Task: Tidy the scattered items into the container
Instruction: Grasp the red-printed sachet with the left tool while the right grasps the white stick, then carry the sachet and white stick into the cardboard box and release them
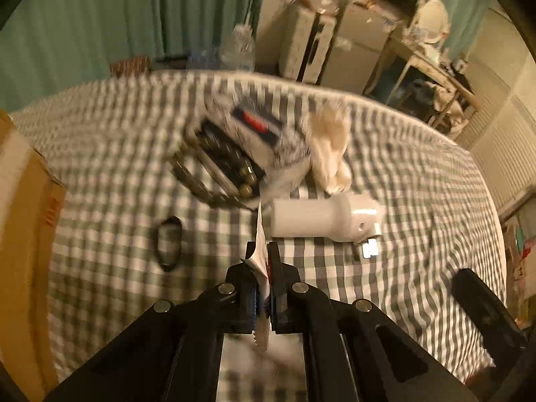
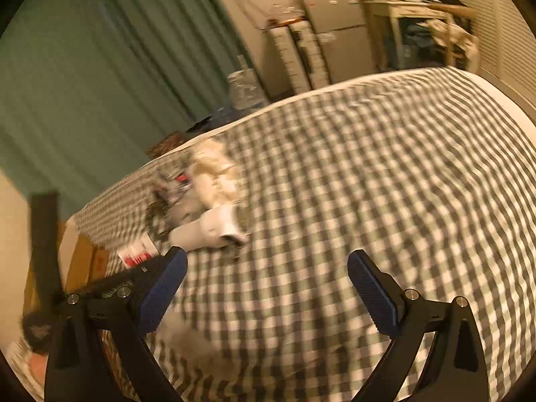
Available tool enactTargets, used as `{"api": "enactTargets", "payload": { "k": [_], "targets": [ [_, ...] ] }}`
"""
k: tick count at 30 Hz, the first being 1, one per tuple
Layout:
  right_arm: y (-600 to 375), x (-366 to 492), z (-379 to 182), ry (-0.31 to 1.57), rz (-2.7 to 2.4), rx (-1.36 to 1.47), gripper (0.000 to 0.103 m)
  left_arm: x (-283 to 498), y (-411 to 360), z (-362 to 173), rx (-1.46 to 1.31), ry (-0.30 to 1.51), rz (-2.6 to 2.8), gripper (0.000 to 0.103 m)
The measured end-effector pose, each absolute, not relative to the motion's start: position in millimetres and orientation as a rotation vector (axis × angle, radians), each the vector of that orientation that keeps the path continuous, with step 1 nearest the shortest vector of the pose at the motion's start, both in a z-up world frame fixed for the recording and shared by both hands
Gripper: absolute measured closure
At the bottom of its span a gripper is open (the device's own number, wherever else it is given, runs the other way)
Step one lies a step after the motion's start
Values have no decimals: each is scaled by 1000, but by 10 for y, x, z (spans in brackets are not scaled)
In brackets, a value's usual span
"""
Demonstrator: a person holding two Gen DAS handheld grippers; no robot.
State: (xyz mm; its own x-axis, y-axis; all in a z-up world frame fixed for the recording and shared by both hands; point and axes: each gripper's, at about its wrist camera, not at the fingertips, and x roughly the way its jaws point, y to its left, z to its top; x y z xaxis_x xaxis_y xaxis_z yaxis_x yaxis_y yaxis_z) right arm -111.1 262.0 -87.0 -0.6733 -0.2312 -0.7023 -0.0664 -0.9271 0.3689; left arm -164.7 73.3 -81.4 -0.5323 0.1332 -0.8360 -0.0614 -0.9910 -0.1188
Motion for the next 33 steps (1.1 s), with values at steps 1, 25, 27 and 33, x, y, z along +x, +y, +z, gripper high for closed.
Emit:
{"api": "enactTargets", "payload": {
  "k": [1, 25, 27, 33],
  "targets": [
    [2568, -1119, -876, -550, -2716, 1231, 6, -1580, 710, -758, -1444, -69, 2653, 98],
    [1355, -1250, -1425, -4, -2403, 1497, 85, -1032, -197, -744, -1610, 36, 2720, 98],
    [1409, -1225, -1369, -39, -2428, 1472, 94, -988, -163, -703, -1592, 65, 2723, 98],
    [1500, -987, -978, -112, -2554, 1302, 95, -800, -112, -527, -1540, 75, 2728, 98]
  ]
}}
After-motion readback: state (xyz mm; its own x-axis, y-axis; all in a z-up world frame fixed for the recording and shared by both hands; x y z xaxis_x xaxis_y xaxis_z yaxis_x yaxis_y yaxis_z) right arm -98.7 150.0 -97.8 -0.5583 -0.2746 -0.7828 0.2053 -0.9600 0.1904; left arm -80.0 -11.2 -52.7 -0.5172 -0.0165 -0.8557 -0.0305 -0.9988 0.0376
